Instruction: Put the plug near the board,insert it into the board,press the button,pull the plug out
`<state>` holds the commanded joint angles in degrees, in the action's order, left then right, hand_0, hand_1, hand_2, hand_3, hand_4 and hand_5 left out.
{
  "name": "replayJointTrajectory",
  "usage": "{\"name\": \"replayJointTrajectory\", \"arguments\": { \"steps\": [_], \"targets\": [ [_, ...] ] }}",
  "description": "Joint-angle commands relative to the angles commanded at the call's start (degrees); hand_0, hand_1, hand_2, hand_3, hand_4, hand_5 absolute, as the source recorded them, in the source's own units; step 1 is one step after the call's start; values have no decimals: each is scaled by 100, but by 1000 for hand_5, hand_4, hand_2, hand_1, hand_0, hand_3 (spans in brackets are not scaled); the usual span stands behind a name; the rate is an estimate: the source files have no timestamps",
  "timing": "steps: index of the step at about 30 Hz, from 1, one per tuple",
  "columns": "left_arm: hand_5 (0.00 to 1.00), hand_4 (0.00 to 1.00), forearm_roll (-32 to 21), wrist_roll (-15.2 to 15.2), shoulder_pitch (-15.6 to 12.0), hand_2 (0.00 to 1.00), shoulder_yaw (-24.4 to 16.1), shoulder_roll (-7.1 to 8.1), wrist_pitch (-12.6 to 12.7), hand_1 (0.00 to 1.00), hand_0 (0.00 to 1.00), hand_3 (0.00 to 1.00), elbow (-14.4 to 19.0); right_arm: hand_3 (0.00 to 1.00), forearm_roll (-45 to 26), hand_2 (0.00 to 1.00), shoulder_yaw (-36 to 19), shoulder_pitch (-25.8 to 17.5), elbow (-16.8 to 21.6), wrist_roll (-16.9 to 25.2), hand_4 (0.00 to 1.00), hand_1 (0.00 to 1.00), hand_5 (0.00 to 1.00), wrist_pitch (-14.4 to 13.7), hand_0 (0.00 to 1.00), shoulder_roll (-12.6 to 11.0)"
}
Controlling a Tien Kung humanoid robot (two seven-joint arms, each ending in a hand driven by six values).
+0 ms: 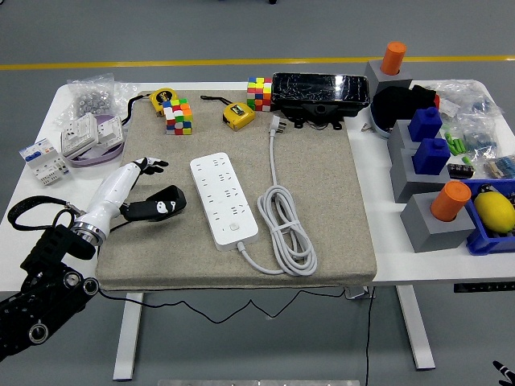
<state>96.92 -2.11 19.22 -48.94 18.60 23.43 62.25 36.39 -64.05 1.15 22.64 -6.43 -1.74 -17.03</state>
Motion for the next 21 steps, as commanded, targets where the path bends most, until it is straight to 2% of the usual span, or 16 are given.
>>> {"name": "replayJointTrajectory", "arguments": {
  "steps": [3,4,9,10,15,16,21],
  "targets": [
    [366,998,31,31,-1,725,24,-27,-7,740,732,755,-59,611,6,678,-23,-23,-5,-3,976,666,514,-1,574,1],
    [325,998,33,38,-3,721,31,-37,-10,734,730,738,-76,611,6,678,-31,-31,-8,-4,975,666,514,0,573,4],
    [325,998,47,61,-9,721,104,-84,-9,734,730,738,-147,611,9,678,-90,-86,-16,-10,975,666,514,-1,573,26],
    [247,989,53,60,-6,678,115,-88,-1,683,645,642,-157,609,9,678,-94,-90,-16,-11,974,665,514,-1,573,27],
    [247,989,-22,112,72,678,176,-109,-25,683,645,642,-249,609,50,678,-126,-85,-21,-23,974,665,514,0,573,37],
    [182,906,-58,134,99,589,200,-116,-42,645,620,574,-277,609,56,678,-131,-83,-16,-23,972,665,507,0,571,38],
    [182,906,-136,157,178,589,251,-162,-25,645,620,574,-392,609,72,678,-139,-74,-6,-25,972,665,507,-3,571,41]
  ]
}}
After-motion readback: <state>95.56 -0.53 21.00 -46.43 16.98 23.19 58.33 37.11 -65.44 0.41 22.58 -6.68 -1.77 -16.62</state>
